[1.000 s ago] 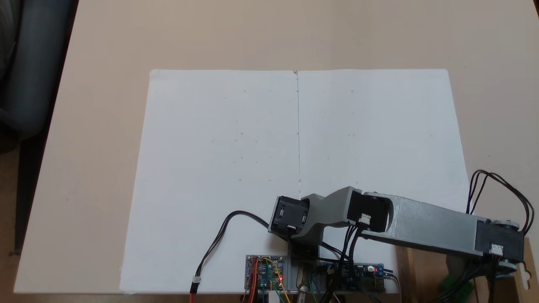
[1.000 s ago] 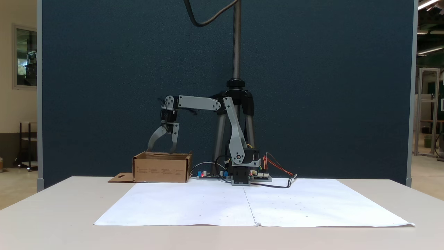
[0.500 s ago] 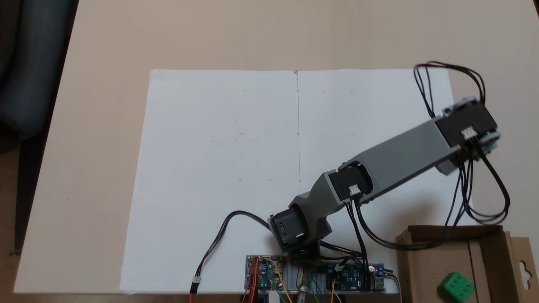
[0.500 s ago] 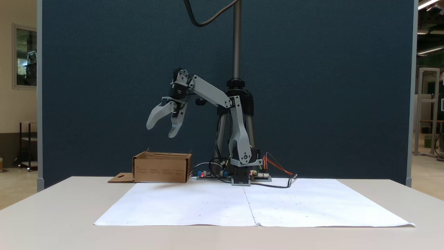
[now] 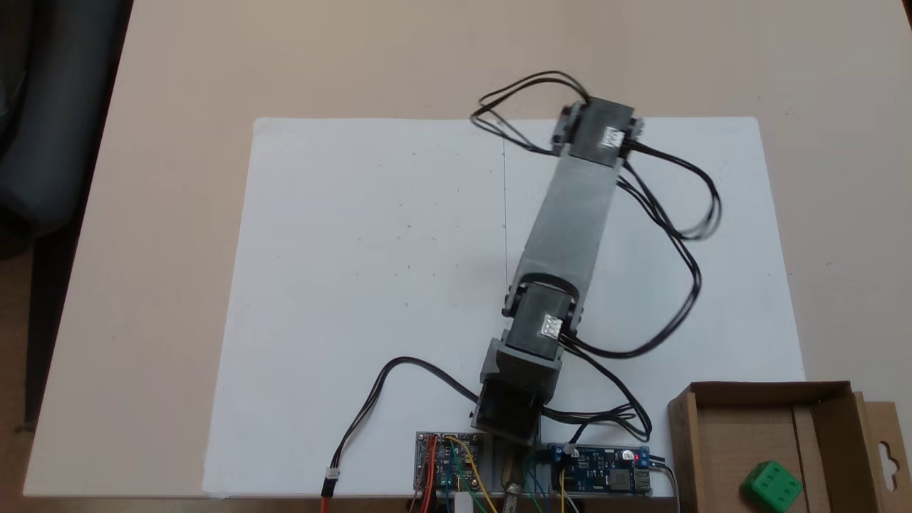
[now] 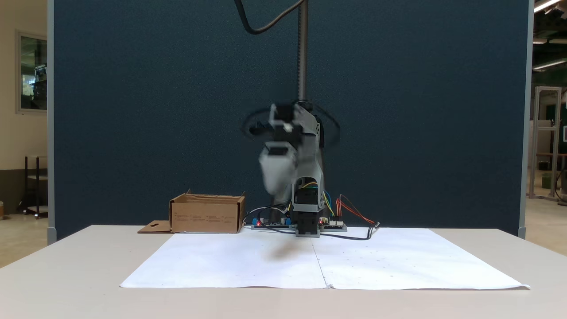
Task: Grasp a green dice and put it in the bin.
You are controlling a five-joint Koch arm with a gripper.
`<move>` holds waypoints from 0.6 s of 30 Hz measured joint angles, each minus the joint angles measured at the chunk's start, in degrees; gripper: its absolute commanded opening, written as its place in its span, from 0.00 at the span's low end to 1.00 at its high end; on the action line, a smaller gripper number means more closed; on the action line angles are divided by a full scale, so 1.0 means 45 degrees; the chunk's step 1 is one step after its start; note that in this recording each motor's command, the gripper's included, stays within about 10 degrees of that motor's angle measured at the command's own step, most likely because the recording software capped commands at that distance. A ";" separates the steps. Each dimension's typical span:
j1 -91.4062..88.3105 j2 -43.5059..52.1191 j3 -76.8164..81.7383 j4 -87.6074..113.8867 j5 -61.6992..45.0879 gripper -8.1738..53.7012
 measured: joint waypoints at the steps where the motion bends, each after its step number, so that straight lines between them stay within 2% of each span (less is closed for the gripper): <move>1: -0.0508 0.0059 0.0742 -0.0684 0.0000 0.83; 12: -0.3438 0.1914 0.7305 -0.7090 0.0000 0.83; 18: -0.3516 0.2734 0.8457 -1.0176 0.0000 0.84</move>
